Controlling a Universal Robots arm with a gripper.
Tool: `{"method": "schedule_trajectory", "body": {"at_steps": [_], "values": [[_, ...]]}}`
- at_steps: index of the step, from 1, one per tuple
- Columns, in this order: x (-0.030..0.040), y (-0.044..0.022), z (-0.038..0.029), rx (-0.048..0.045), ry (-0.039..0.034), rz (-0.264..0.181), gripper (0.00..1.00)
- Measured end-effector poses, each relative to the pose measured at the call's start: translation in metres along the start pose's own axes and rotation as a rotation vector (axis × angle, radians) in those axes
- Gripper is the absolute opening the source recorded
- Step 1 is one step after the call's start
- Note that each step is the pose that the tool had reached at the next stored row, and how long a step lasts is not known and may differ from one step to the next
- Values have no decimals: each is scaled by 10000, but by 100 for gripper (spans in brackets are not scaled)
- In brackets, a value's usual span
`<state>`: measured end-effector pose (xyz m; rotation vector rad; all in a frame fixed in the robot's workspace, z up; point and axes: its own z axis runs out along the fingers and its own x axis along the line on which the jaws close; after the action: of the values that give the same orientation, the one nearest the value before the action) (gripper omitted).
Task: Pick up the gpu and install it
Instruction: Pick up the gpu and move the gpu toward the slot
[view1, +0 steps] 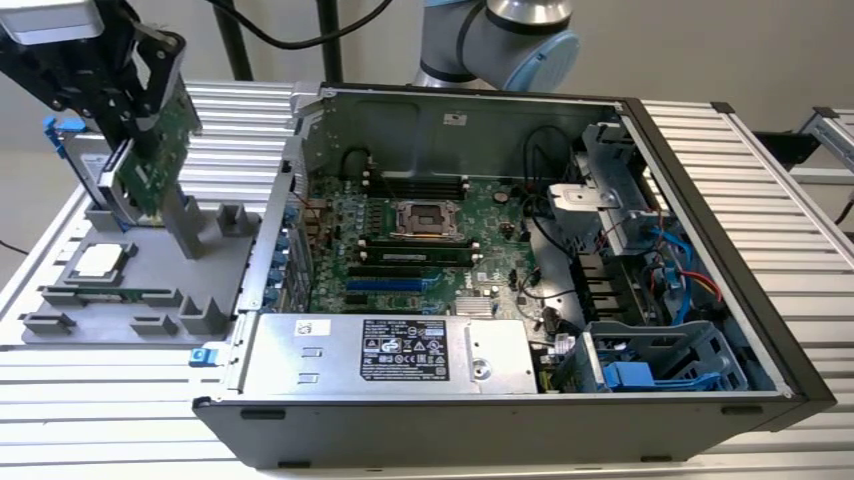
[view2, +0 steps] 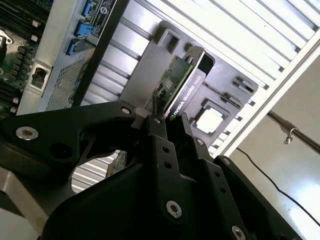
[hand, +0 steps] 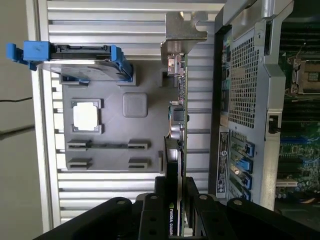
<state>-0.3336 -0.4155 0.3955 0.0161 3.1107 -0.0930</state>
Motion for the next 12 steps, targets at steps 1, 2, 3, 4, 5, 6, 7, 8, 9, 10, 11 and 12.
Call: {"method": "schedule_trajectory", "body": {"at_steps": [1, 2, 3, 4, 5, 6, 7, 8, 9, 10, 11, 12], "values": [[0, 0, -4, 0, 0, 0, 0], [-1, -1, -9, 1, 1, -1, 0], [-1, -1, -13, 0, 0, 0, 0], [-1, -1, -17, 0, 0, 0, 0], [-1, -1, -21, 0, 0, 0, 0], [-1, -2, -25, 0, 0, 0, 0], [-1, -2, -29, 0, 1, 0, 0], [-1, -2, -33, 0, 0, 0, 0], [-1, -2, -38, 1, 1, 0, 0], [-1, -3, -43, 1, 1, 0, 0], [-2, -3, -47, 0, 1, 0, 0], [-2, -3, -51, 0, 0, 0, 0]]}}
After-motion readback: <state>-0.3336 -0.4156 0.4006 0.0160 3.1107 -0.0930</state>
